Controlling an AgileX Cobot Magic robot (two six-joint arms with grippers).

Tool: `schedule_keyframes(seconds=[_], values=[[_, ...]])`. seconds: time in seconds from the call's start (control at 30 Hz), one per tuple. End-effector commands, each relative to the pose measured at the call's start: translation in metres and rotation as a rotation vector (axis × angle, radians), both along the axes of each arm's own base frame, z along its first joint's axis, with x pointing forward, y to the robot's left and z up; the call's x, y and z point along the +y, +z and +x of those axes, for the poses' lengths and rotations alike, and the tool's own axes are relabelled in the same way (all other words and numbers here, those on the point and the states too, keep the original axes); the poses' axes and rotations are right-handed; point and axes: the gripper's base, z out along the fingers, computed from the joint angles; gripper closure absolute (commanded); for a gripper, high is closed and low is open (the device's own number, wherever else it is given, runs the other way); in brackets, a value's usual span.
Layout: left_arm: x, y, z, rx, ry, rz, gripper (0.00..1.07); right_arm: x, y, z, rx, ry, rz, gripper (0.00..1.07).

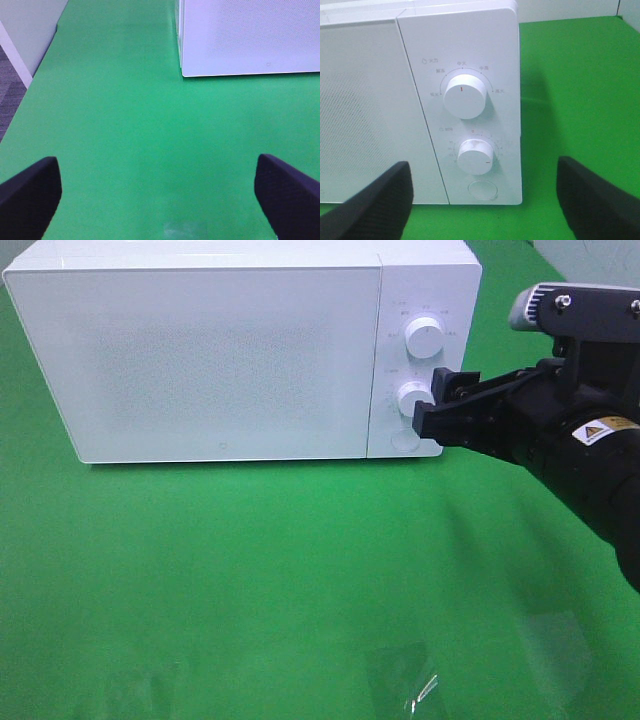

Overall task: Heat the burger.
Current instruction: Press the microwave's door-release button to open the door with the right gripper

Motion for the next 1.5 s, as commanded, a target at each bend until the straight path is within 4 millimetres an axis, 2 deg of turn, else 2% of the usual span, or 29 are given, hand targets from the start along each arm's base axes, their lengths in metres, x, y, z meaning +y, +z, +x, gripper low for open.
schedule_keyframes(seconds=[0.03, 0.3, 0.37, 0.4, 0.43, 0.47, 0.5, 0.53, 0.57, 0.6, 0.63, 0.67, 0.7, 0.73, 0.8, 0.83, 0.87, 0.9, 0.93, 0.97, 1.0, 1.03, 1.1, 1.5], values=[[0.000, -0.001, -0.002, -0.011, 0.004, 0.001, 0.09, 0.005, 0.000, -0.007, 0.001, -0.023, 0.013, 0.32], [0.000, -0.001, -0.002, -0.011, 0.004, 0.001, 0.09, 0.004, -0.005, -0.010, 0.055, -0.074, 0.087, 0.33], [0.000, -0.001, -0.002, -0.011, 0.004, 0.001, 0.09, 0.003, -0.006, -0.011, 0.083, -0.113, 0.244, 0.39], [0.000, -0.001, -0.002, -0.011, 0.004, 0.001, 0.09, 0.003, -0.006, -0.011, 0.083, -0.113, 0.244, 0.39], [0.000, -0.001, -0.002, -0.011, 0.004, 0.001, 0.09, 0.004, -0.008, -0.011, 0.107, -0.122, 0.339, 0.45], [0.000, -0.001, -0.002, -0.011, 0.004, 0.001, 0.09, 0.004, -0.008, -0.011, 0.107, -0.122, 0.339, 0.45], [0.000, -0.001, -0.002, -0.011, 0.004, 0.001, 0.09, 0.005, -0.010, -0.012, 0.148, -0.131, 0.450, 0.53], [0.000, -0.001, -0.002, -0.011, 0.004, 0.001, 0.09, 0.005, -0.010, -0.012, 0.148, -0.131, 0.450, 0.53], [0.000, -0.001, -0.002, -0.011, 0.004, 0.001, 0.09, 0.008, -0.013, -0.012, 0.189, -0.138, 0.556, 0.62], [0.000, -0.001, -0.002, -0.011, 0.004, 0.001, 0.09, 0.008, -0.013, -0.012, 0.189, -0.138, 0.556, 0.62], [0.000, -0.001, -0.002, -0.011, 0.004, 0.001, 0.09, 0.010, -0.015, -0.013, 0.225, -0.132, 0.628, 0.71], [0.000, -0.001, -0.002, -0.011, 0.004, 0.001, 0.09, 0.010, -0.015, -0.013, 0.225, -0.132, 0.628, 0.71], [0.000, -0.001, -0.002, -0.011, 0.004, 0.001, 0.09, 0.013, -0.016, -0.014, 0.260, -0.123, 0.713, 0.82], [0.000, -0.001, -0.002, -0.011, 0.004, 0.001, 0.09, 0.013, -0.016, -0.014, 0.260, -0.123, 0.713, 0.82], [0.000, -0.001, -0.002, -0.011, 0.004, 0.001, 0.09, 0.017, -0.016, -0.015, 0.292, -0.117, 0.840, 0.94], [0.000, -0.001, -0.002, -0.011, 0.004, 0.001, 0.09, 0.017, -0.016, -0.015, 0.292, -0.117, 0.840, 0.94], [0.000, -0.001, -0.002, -0.011, 0.004, 0.001, 0.09, 0.019, -0.015, -0.015, 0.300, -0.116, 0.913, 1.00], [0.000, -0.001, -0.002, -0.011, 0.004, 0.001, 0.09, 0.019, -0.015, -0.015, 0.300, -0.116, 0.913, 1.00], [0.000, -0.001, -0.002, -0.011, 0.004, 0.001, 0.09, 0.019, -0.014, -0.015, 0.303, -0.125, 0.985, 1.06], [0.000, -0.001, -0.002, -0.011, 0.004, 0.001, 0.09, 0.019, -0.014, -0.015, 0.303, -0.125, 0.985, 1.06], [0.000, -0.001, -0.002, -0.011, 0.004, 0.001, 0.09, 0.018, -0.013, -0.014, 0.302, -0.150, 1.089, 1.07], [0.000, -0.001, -0.002, -0.011, 0.004, 0.001, 0.09, 0.018, -0.013, -0.014, 0.302, -0.150, 1.089, 1.07], [0.000, -0.001, -0.002, -0.011, 0.004, 0.001, 0.09, 0.018, -0.013, -0.014, 0.315, -0.181, 1.216, 1.07], [0.000, -0.001, -0.002, -0.011, 0.004, 0.001, 0.09, 0.017, -0.017, -0.011, 0.295, -0.220, 1.296, 1.07]])
